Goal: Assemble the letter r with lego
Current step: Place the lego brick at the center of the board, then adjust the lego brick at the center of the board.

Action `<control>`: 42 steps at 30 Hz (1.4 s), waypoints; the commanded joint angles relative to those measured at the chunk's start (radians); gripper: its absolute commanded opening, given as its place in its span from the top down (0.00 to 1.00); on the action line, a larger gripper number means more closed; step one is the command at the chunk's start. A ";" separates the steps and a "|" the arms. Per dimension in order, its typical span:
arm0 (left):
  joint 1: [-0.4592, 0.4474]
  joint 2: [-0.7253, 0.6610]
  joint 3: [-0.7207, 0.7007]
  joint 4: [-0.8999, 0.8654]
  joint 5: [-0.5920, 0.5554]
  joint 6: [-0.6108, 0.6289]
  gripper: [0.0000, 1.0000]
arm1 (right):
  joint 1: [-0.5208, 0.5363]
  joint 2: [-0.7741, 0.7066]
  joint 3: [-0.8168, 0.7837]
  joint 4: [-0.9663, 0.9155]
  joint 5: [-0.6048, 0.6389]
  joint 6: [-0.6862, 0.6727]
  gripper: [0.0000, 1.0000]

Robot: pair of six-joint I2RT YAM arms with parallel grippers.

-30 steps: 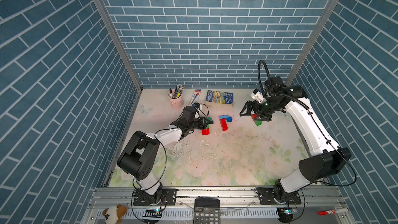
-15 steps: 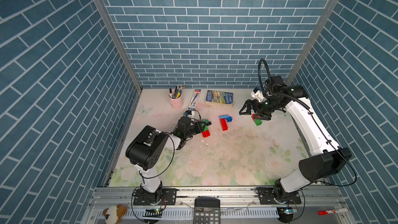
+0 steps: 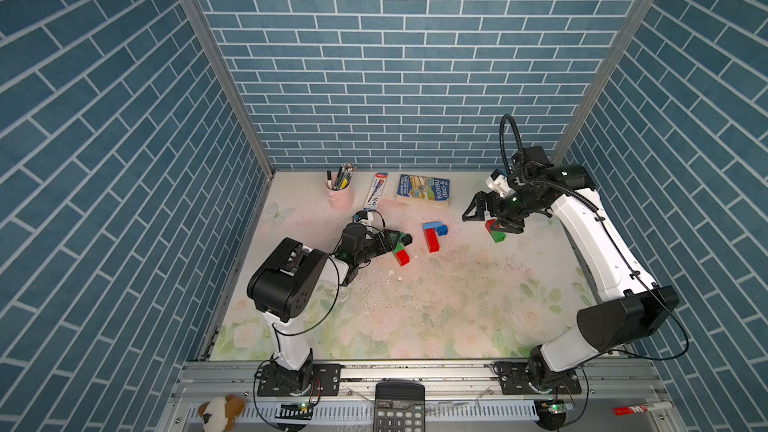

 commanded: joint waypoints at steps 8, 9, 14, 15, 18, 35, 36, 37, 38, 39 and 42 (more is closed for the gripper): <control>0.010 -0.212 0.143 -0.551 -0.131 0.225 0.14 | 0.006 -0.036 -0.027 0.018 0.082 0.003 0.01; 0.008 -0.234 0.150 -0.586 -0.149 0.237 0.13 | 0.006 -0.038 -0.040 0.028 0.103 -0.002 0.01; -0.009 -0.349 0.224 -0.820 -0.231 0.363 0.11 | 0.005 -0.067 -0.165 0.136 0.195 -0.028 0.02; -0.018 -0.360 0.242 -0.867 -0.252 0.379 0.11 | 0.006 -0.066 -0.178 0.149 0.203 -0.031 0.02; -0.058 -0.371 0.295 -0.983 -0.308 0.393 0.10 | 0.004 -0.050 -0.199 0.168 0.210 -0.039 0.01; -0.343 -0.109 0.516 -1.296 -0.625 0.218 0.06 | 0.000 -0.056 -0.143 0.099 0.229 -0.086 0.01; -0.345 -0.101 0.517 -1.299 -0.623 0.215 0.06 | 0.000 -0.059 -0.145 0.098 0.227 -0.088 0.01; -0.349 -0.091 0.519 -1.302 -0.625 0.205 0.06 | 0.000 -0.062 -0.148 0.098 0.227 -0.089 0.01; -0.351 -0.084 0.520 -1.297 -0.621 0.201 0.06 | -0.002 -0.064 -0.150 0.095 0.226 -0.091 0.02; -0.351 -0.079 0.519 -1.290 -0.617 0.198 0.06 | -0.002 -0.066 -0.153 0.093 0.225 -0.093 0.02; -0.352 -0.072 0.517 -1.259 -0.600 0.183 0.06 | -0.004 -0.075 -0.165 0.090 0.221 -0.098 0.01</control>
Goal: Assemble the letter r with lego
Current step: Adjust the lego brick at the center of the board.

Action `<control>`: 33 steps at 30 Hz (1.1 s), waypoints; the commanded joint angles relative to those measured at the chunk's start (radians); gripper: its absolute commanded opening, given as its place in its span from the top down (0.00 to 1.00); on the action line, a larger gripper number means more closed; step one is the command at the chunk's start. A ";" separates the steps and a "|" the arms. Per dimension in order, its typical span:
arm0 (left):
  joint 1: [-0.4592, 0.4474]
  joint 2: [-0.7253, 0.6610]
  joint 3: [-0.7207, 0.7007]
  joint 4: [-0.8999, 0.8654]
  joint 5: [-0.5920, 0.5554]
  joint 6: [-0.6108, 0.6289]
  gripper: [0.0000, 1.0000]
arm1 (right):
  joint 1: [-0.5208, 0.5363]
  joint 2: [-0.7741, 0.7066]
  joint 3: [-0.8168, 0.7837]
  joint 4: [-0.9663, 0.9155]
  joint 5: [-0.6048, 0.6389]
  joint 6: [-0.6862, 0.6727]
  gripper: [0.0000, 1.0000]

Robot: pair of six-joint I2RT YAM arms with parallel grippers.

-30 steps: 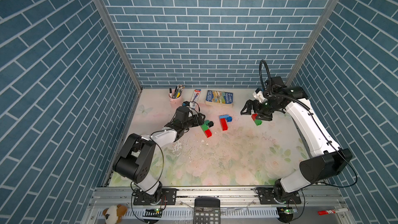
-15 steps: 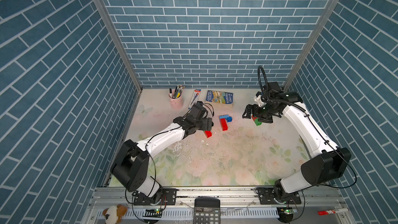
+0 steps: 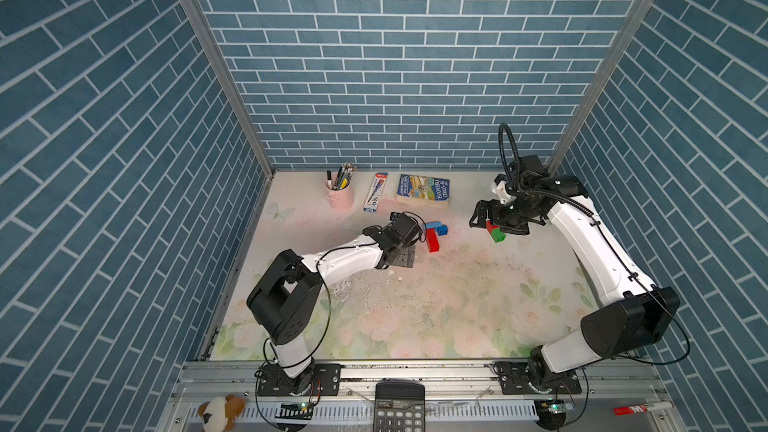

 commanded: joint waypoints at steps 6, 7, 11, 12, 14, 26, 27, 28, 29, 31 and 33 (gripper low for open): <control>-0.018 0.056 0.054 -0.006 0.009 -0.049 0.06 | -0.010 -0.033 -0.003 -0.053 0.012 -0.059 0.01; -0.017 0.064 0.059 -0.010 0.011 -0.054 0.06 | -0.013 -0.033 0.000 -0.055 0.013 -0.063 0.02; -0.018 0.107 0.080 -0.037 0.004 -0.068 0.06 | -0.022 -0.036 -0.006 -0.055 0.006 -0.072 0.01; -0.018 0.111 0.078 -0.036 0.005 -0.069 0.06 | -0.023 -0.037 -0.011 -0.052 0.003 -0.071 0.01; -0.018 0.114 0.075 -0.039 0.000 -0.076 0.06 | -0.027 -0.041 -0.019 -0.047 -0.006 -0.069 0.02; -0.006 0.089 0.041 -0.054 -0.038 -0.079 0.06 | -0.033 -0.041 -0.024 -0.048 -0.023 -0.073 0.02; -0.003 0.084 0.035 -0.054 -0.037 -0.076 0.06 | -0.032 -0.041 -0.024 -0.048 -0.023 -0.073 0.02; 0.000 0.080 0.030 -0.054 -0.040 -0.077 0.06 | -0.033 -0.040 -0.023 -0.047 -0.023 -0.073 0.01; 0.003 0.075 0.026 -0.053 -0.041 -0.076 0.06 | -0.033 -0.040 -0.022 -0.047 -0.024 -0.073 0.02; 0.010 0.067 0.017 -0.056 -0.042 -0.074 0.06 | -0.033 -0.037 -0.020 -0.049 -0.025 -0.073 0.01; 0.016 0.058 0.006 -0.051 -0.041 -0.070 0.07 | -0.033 -0.033 -0.016 -0.050 -0.027 -0.072 0.02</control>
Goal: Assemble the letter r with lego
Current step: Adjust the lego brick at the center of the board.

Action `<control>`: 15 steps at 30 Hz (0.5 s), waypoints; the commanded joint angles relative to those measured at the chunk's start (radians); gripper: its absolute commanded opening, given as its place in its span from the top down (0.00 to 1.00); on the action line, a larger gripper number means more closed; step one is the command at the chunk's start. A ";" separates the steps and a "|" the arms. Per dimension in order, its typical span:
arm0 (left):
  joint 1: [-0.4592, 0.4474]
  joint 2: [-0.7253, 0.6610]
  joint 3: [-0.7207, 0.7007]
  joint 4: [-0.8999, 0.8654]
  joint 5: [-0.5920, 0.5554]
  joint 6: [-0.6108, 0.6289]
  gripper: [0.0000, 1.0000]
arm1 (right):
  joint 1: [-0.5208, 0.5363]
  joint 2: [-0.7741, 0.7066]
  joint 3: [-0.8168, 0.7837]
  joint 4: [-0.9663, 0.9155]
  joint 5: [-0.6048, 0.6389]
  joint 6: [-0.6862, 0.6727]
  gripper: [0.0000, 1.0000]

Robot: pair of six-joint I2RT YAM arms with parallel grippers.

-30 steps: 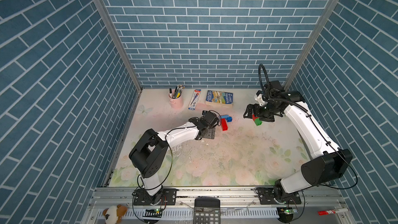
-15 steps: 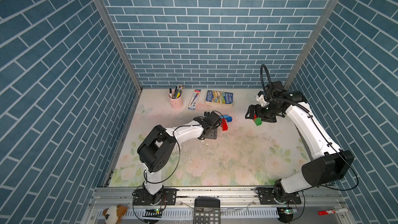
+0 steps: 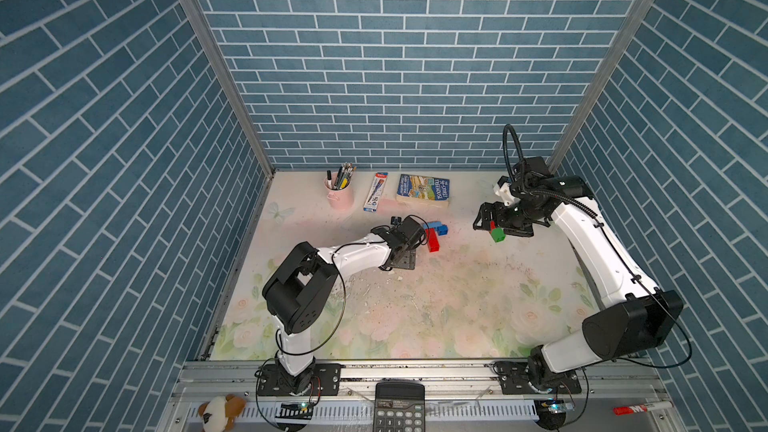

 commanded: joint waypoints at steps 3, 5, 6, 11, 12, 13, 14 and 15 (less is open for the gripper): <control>0.022 -0.041 -0.037 -0.020 -0.020 0.001 0.07 | -0.005 -0.016 0.005 -0.030 -0.014 -0.035 0.02; 0.024 -0.050 -0.046 -0.015 -0.020 0.004 0.07 | -0.004 -0.015 0.008 -0.031 -0.013 -0.036 0.01; 0.026 -0.052 -0.049 -0.013 -0.020 0.006 0.07 | -0.005 -0.014 0.010 -0.031 -0.013 -0.036 0.02; 0.034 -0.064 -0.063 -0.015 -0.021 0.011 0.07 | -0.005 -0.012 0.010 -0.035 -0.013 -0.034 0.01; 0.035 -0.065 -0.068 -0.014 -0.024 0.011 0.07 | -0.005 -0.012 0.009 -0.034 -0.013 -0.033 0.01; 0.038 -0.067 -0.073 -0.015 -0.023 0.012 0.07 | -0.005 -0.014 0.008 -0.035 -0.013 -0.031 0.01; 0.040 -0.068 -0.077 -0.015 -0.022 0.012 0.07 | -0.004 -0.015 0.008 -0.037 -0.013 -0.031 0.02; 0.043 -0.071 -0.083 -0.015 -0.023 0.012 0.07 | -0.005 -0.014 0.007 -0.036 -0.013 -0.030 0.02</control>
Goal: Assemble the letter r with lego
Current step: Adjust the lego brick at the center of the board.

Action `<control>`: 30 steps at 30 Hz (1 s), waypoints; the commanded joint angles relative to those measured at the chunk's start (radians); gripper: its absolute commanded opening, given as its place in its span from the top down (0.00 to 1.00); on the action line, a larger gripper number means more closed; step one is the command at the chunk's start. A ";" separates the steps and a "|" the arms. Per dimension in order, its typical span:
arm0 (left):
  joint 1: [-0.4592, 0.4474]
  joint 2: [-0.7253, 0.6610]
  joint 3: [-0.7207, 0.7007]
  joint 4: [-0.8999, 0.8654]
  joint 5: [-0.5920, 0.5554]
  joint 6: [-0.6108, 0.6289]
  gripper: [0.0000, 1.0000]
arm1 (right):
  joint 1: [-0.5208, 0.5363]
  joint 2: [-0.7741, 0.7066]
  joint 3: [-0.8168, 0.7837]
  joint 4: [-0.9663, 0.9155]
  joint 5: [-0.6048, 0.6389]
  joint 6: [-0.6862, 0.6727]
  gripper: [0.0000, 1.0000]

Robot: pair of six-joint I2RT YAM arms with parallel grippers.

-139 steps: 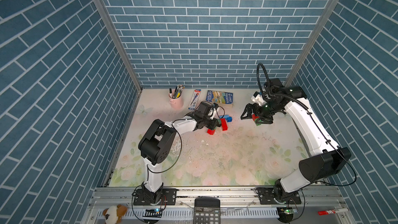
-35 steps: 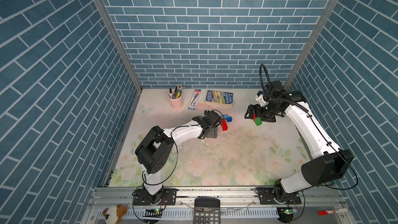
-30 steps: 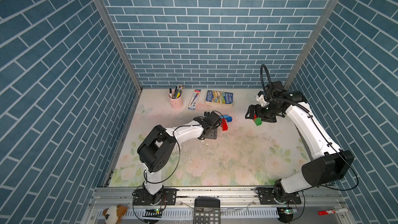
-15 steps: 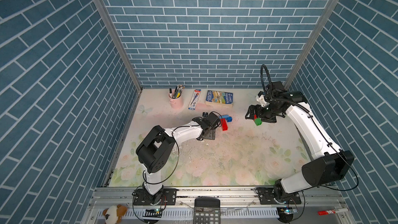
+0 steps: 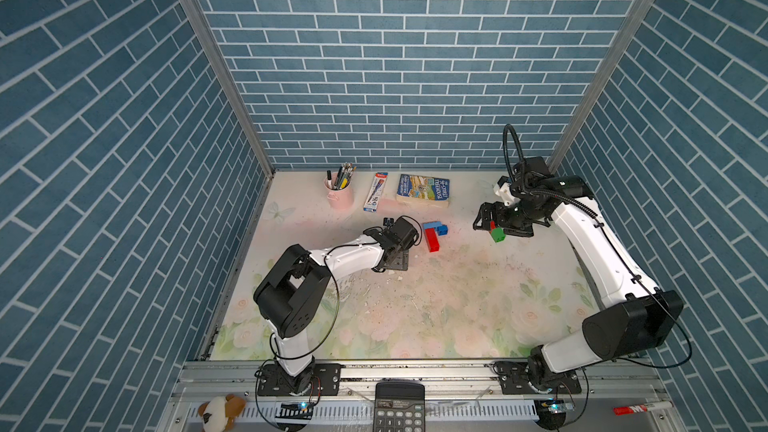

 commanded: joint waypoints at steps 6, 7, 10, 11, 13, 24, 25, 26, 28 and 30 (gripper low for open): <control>0.029 -0.044 -0.053 -0.003 -0.019 0.011 0.07 | -0.004 -0.024 -0.004 -0.033 -0.016 -0.016 0.02; 0.031 -0.048 -0.056 -0.003 -0.020 0.013 0.07 | -0.004 -0.026 -0.004 -0.033 -0.016 -0.014 0.02; 0.040 -0.056 -0.060 -0.003 -0.022 0.021 0.07 | -0.004 -0.030 -0.008 -0.032 -0.016 -0.008 0.01; 0.043 -0.056 -0.063 -0.002 -0.022 0.025 0.07 | -0.004 -0.032 -0.013 -0.031 -0.017 -0.006 0.01; 0.052 -0.061 -0.072 0.008 -0.019 0.031 0.07 | -0.004 -0.035 -0.016 -0.029 -0.018 -0.004 0.01; 0.080 -0.077 -0.090 0.032 -0.008 0.054 0.07 | -0.004 -0.055 -0.028 -0.039 -0.013 0.005 0.02; 0.081 -0.079 -0.093 0.034 -0.007 0.056 0.07 | -0.005 -0.059 -0.030 -0.037 -0.013 0.006 0.02; 0.083 -0.080 -0.095 0.034 -0.005 0.058 0.07 | -0.006 -0.060 -0.032 -0.038 -0.013 0.006 0.02; 0.084 -0.094 -0.099 0.028 0.004 0.058 0.07 | -0.004 -0.066 -0.038 -0.036 -0.013 0.007 0.01; 0.083 -0.123 -0.107 0.017 0.012 0.054 0.07 | -0.004 -0.069 -0.039 -0.034 -0.010 0.007 0.02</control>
